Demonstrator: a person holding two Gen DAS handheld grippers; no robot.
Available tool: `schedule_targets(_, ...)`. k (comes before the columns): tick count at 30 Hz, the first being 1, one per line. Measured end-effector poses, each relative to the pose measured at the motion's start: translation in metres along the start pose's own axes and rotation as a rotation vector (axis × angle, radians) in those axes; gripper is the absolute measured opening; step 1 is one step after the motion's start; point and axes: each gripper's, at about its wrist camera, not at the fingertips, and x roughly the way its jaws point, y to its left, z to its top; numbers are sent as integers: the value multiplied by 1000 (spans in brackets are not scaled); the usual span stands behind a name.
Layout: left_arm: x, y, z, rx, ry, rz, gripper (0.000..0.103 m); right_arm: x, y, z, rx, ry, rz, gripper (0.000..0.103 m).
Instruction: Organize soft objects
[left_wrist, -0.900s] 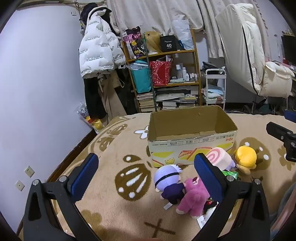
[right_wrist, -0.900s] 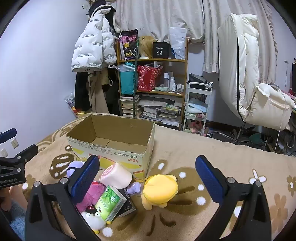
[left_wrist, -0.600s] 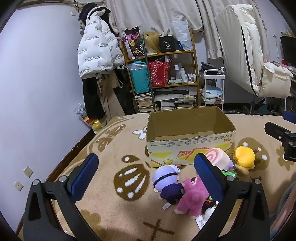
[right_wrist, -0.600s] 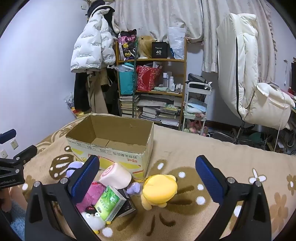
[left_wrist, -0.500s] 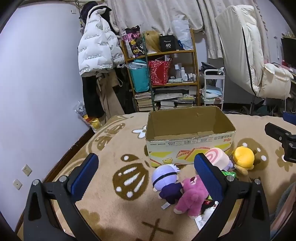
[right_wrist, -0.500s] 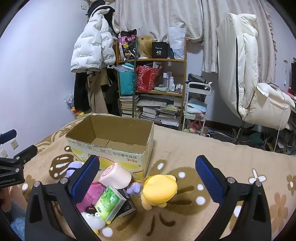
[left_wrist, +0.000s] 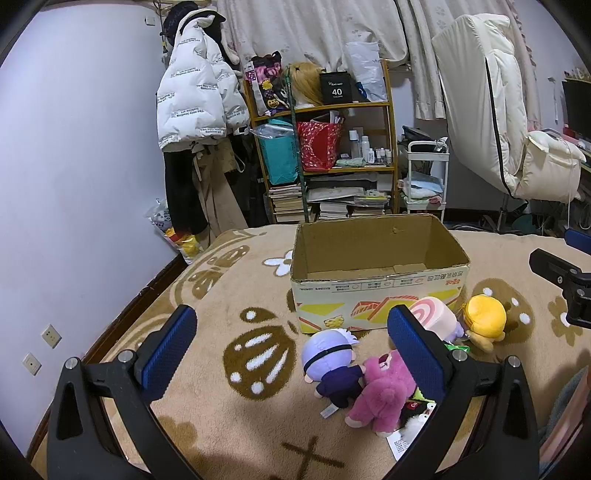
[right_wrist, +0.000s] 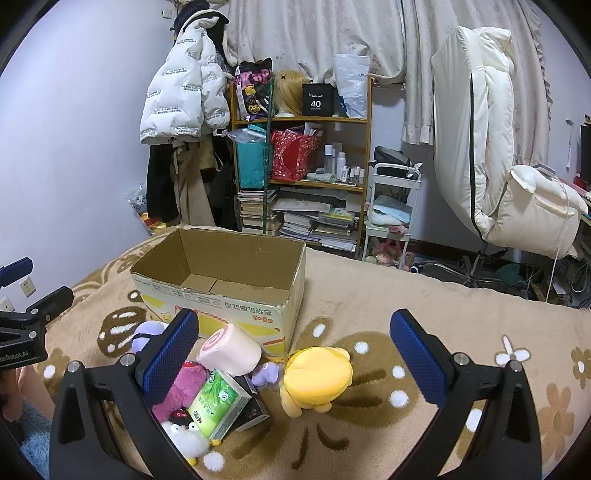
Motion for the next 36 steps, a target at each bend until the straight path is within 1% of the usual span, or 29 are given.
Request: schedule_targets(36,0,0,0,-4,-3,-2,102,0,0,-1,1,-1,-1,103)
